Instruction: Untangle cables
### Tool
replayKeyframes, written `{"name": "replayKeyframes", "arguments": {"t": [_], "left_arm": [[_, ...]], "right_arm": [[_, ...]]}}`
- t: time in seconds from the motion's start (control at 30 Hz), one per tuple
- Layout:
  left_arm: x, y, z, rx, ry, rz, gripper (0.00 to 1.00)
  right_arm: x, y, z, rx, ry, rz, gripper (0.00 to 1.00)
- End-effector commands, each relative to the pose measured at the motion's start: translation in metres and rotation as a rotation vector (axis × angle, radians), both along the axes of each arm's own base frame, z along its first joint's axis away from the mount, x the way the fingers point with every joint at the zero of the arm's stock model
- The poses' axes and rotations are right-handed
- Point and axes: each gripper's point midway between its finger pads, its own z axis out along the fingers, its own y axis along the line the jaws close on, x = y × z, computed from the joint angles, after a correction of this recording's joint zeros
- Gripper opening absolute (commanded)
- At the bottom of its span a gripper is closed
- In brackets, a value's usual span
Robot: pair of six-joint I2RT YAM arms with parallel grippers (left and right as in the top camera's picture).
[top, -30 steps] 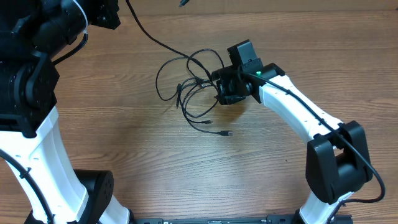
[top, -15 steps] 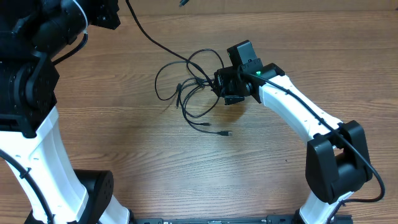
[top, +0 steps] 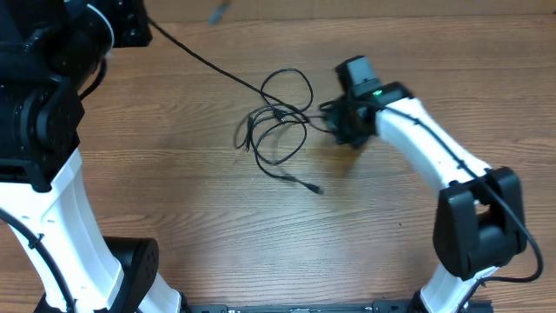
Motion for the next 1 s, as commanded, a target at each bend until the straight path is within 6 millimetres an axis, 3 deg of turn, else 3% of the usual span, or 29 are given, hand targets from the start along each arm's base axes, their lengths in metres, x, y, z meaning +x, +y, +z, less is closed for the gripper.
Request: {"name": "replayKeyframes", "arguments": {"t": [0.0,0.17,0.27,0.33,0.43,0.53,0.67,0.83,0.97], "left_arm": [[-0.001,0.048,0.002,0.075,-0.011,0.271,0.04],[-0.007,0.070,0.005,0.106,-0.020,0.406,0.04],[-0.011,0.081,0.007,0.111,-0.027,0.474,0.04],[-0.010,0.079,0.006,0.091,-0.028,0.473,0.04],[-0.006,0.068,0.001,0.066,-0.009,0.411,0.04],[0.001,0.052,-0.008,0.035,0.022,0.318,0.04],[0.009,0.039,-0.023,0.026,0.070,0.247,0.04],[0.013,0.038,-0.034,0.032,0.106,0.243,0.04],[0.015,0.034,-0.040,0.026,0.128,0.223,0.04]], "right_arm": [[0.027,-0.097,0.062,-0.367,-0.143,-0.009,0.04],[0.011,-0.200,0.149,-0.664,-0.174,-0.230,0.04],[0.004,-0.238,0.201,-0.758,-0.241,-0.328,0.04],[0.007,-0.246,0.230,-0.742,-0.304,-0.310,0.04],[0.019,-0.221,0.243,-0.590,-0.373,-0.159,0.04],[0.029,-0.168,0.234,-0.355,-0.414,0.083,0.08],[0.023,-0.106,0.216,-0.067,-0.406,0.318,0.16],[0.002,-0.070,0.189,0.082,-0.307,0.420,0.34],[-0.016,-0.050,0.158,0.114,-0.199,0.466,0.41]]}}
